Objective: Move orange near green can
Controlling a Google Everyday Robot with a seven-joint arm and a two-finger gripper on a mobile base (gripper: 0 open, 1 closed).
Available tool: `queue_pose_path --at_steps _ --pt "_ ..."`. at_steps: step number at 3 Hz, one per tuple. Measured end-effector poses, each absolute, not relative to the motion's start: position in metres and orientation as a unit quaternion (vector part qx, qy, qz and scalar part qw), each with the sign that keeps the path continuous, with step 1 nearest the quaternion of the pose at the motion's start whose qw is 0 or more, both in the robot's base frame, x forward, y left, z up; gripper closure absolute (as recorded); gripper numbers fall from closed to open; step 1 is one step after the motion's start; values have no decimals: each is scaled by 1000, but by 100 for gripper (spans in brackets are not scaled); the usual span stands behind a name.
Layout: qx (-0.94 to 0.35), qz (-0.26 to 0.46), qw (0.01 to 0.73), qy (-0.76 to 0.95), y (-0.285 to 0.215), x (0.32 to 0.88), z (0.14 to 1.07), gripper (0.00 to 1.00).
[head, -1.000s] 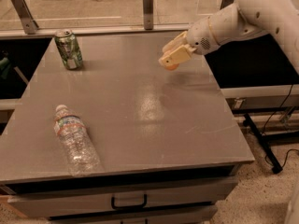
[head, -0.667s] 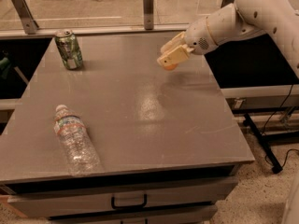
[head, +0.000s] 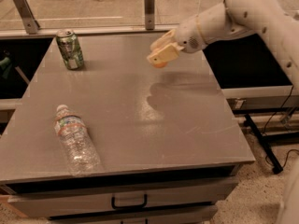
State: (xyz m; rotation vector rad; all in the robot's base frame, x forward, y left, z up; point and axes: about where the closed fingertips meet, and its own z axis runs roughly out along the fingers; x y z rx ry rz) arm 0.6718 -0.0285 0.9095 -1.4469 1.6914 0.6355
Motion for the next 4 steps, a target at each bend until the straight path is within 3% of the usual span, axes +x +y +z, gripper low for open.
queue_pose_path --at_steps 4 --pt "-601 310 460 576 139 671 918 100"
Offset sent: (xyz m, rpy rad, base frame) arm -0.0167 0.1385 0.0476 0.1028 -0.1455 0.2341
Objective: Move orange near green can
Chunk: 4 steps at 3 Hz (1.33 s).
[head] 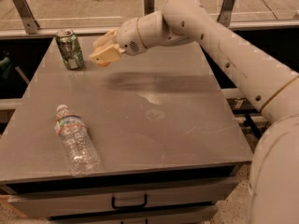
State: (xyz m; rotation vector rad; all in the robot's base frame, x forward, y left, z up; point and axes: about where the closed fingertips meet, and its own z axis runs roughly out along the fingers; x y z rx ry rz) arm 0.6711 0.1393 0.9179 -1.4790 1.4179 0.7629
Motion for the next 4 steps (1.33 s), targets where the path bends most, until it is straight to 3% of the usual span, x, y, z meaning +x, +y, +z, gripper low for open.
queue_pose_path --at_steps 1,4 --pt "-566 315 490 584 155 688 909 100" --pt "-521 344 512 590 191 708 900 35"
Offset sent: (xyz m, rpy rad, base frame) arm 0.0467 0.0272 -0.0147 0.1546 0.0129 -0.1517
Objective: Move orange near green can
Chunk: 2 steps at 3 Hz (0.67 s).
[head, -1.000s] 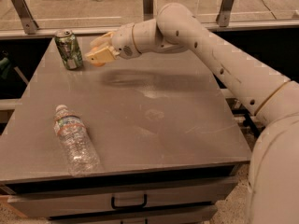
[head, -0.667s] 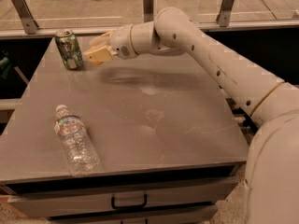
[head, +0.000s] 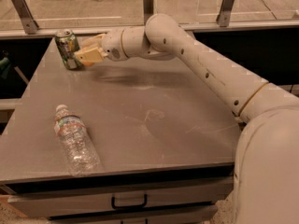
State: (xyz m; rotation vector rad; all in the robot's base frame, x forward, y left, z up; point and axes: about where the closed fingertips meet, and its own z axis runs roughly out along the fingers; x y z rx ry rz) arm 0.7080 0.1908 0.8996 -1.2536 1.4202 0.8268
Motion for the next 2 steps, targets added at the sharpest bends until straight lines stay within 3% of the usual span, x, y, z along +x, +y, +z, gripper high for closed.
queue_pose_path --at_steps 1,2 --pt "-512 352 512 594 196 707 896 12" --pt "-502 355 512 599 195 707 893 0"
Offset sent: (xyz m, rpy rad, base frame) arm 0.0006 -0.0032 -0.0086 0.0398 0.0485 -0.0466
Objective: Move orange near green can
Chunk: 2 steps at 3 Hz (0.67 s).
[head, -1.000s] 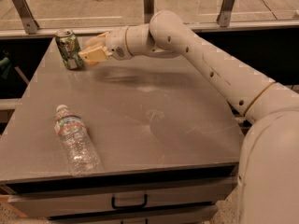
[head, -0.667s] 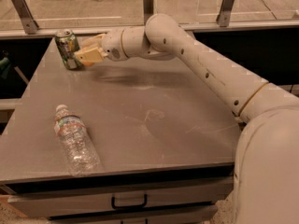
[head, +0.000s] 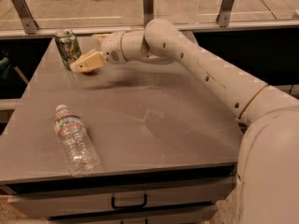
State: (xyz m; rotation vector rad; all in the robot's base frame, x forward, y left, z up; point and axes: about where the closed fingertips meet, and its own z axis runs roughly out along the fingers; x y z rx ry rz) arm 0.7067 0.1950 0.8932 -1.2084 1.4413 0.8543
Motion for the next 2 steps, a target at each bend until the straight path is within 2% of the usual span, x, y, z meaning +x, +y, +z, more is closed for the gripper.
queue_pose_path --at_steps 1,2 --pt "-495 355 514 604 191 706 892 0" --pt "-486 330 528 613 150 701 902 0"
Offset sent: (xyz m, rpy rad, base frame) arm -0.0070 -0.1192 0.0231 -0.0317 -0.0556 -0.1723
